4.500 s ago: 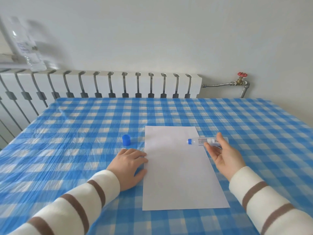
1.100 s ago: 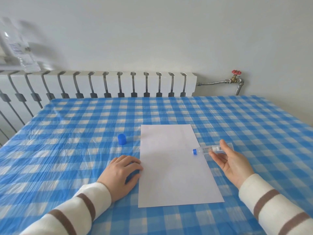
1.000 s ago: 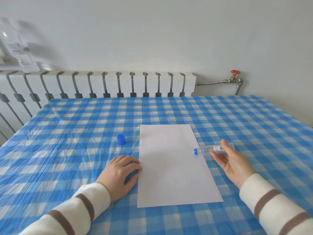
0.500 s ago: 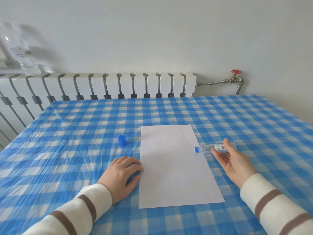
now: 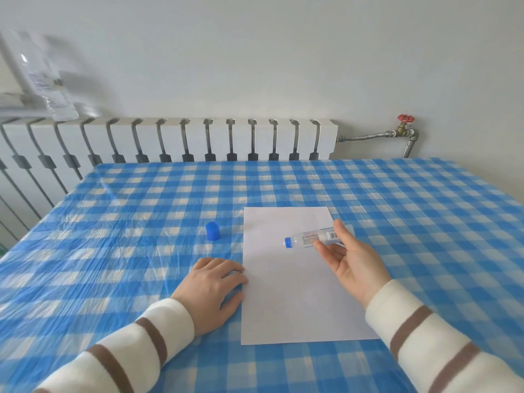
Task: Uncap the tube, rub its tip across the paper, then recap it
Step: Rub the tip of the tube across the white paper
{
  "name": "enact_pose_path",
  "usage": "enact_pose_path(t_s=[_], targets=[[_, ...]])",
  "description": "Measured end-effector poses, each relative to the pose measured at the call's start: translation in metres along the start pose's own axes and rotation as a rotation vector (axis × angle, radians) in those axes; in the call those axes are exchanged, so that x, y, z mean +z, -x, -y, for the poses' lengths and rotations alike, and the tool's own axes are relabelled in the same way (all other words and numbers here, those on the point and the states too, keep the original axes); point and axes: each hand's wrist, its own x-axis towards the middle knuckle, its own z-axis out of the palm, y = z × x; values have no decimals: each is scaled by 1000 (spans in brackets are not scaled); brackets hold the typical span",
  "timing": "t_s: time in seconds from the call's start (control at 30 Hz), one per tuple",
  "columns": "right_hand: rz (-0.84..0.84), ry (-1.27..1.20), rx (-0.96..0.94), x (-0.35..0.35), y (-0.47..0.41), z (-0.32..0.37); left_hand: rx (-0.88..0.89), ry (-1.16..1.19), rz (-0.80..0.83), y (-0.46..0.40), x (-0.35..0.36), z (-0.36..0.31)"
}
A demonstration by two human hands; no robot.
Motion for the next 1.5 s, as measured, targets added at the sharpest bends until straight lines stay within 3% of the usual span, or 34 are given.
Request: enact_pose_path(t_s=[0.37,1.5], targets=[[46,95,106,28,5,-37,-33,77,-56,20,-2,-4],[45,207,70,14,16,-41,-42,97,-32,22,5,-4]])
